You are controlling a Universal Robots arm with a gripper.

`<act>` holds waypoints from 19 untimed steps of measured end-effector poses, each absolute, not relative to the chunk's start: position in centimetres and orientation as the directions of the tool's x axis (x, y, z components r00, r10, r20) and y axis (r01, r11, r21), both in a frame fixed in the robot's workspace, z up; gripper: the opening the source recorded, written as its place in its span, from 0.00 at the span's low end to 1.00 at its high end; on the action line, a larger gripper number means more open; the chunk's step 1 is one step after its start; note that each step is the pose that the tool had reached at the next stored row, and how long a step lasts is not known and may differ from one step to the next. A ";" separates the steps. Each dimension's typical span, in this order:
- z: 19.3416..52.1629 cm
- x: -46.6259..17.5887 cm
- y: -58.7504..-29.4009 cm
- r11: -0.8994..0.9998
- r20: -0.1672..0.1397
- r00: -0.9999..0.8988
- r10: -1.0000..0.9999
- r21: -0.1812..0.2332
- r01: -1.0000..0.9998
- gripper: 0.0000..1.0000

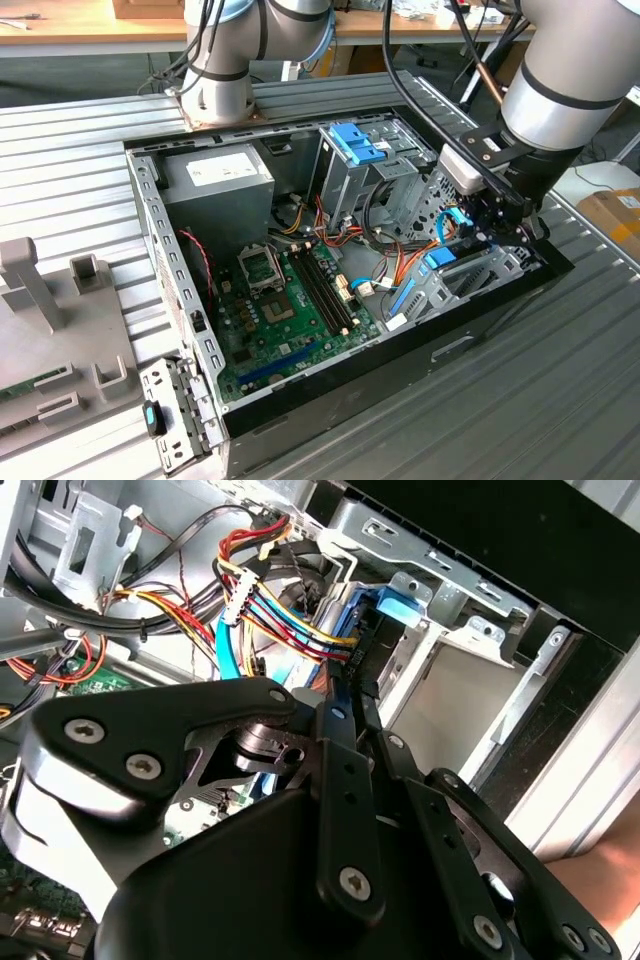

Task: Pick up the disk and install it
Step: 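Insert the first disk wire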

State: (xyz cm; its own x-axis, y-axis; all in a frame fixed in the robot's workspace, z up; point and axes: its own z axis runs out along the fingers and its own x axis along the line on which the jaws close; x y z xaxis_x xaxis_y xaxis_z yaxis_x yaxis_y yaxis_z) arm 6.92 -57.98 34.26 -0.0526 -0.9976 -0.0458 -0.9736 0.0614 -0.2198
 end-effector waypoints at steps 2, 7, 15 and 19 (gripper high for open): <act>34.3 6.9 -58.0 0.062 -0.049 -0.053 -0.997 -0.220 -0.974 0.16; 34.3 6.9 -58.0 0.062 -0.051 -0.053 -0.997 -0.219 -0.974 0.16; 33.5 7.0 -58.1 0.063 -0.054 -0.053 -0.997 -0.219 -0.974 0.16; 33.2 6.9 -58.1 0.063 -0.054 -0.053 -0.997 -0.219 -0.974 0.16</act>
